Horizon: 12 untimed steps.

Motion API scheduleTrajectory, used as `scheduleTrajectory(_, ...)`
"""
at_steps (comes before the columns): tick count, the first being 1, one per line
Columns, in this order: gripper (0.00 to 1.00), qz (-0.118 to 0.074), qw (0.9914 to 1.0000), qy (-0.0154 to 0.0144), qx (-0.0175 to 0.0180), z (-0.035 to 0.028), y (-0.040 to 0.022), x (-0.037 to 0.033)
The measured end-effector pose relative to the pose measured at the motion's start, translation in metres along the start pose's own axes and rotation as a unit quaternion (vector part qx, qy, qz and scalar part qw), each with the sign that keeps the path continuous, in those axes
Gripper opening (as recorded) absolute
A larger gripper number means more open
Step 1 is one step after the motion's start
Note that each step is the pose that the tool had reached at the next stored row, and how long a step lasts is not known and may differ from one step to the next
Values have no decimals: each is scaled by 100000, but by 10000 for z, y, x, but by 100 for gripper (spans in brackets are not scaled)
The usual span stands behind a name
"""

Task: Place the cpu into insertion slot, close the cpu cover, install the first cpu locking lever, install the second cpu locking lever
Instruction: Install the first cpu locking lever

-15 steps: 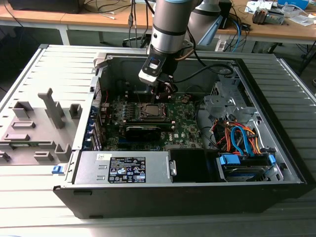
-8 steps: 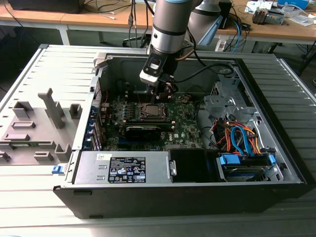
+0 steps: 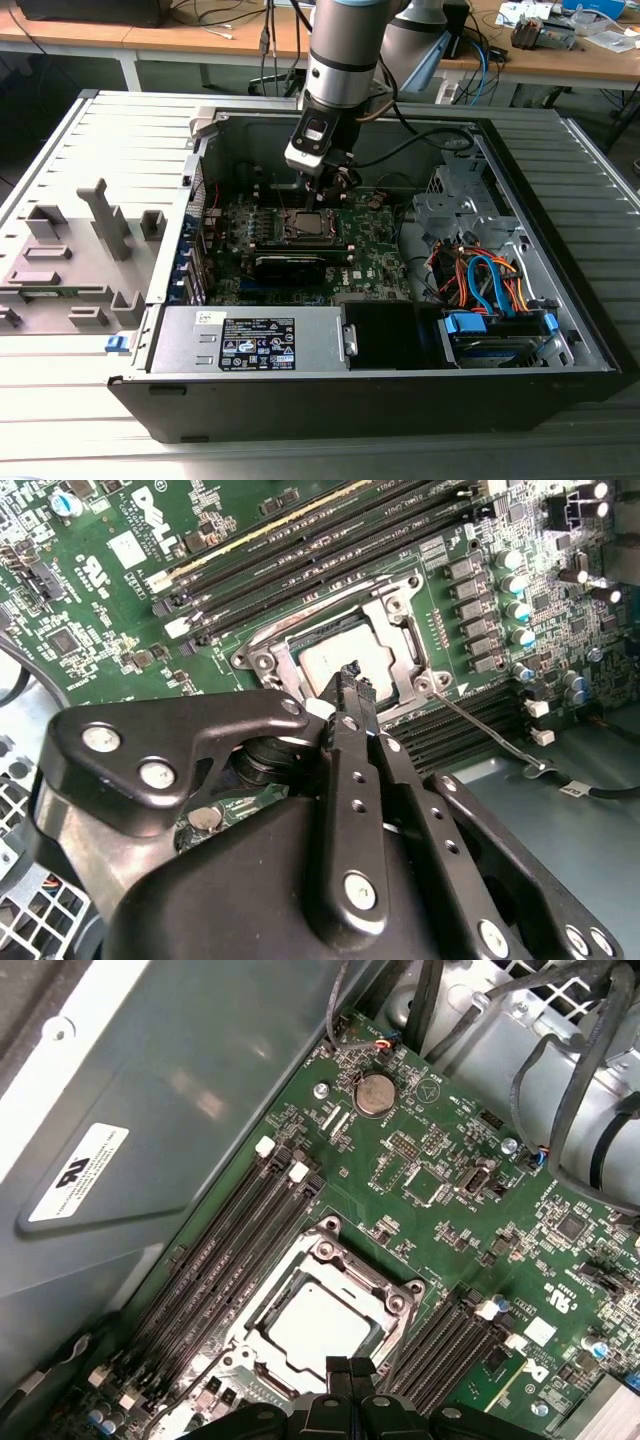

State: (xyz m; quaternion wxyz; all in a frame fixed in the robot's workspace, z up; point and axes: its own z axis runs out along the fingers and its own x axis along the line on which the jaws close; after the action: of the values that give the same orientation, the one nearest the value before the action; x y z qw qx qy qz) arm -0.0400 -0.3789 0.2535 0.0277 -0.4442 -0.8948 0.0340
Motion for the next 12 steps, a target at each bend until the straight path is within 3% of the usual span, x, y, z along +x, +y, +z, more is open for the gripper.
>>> scheduleTrajectory(12,11,-2233,99975,-193,42,0,0,0)
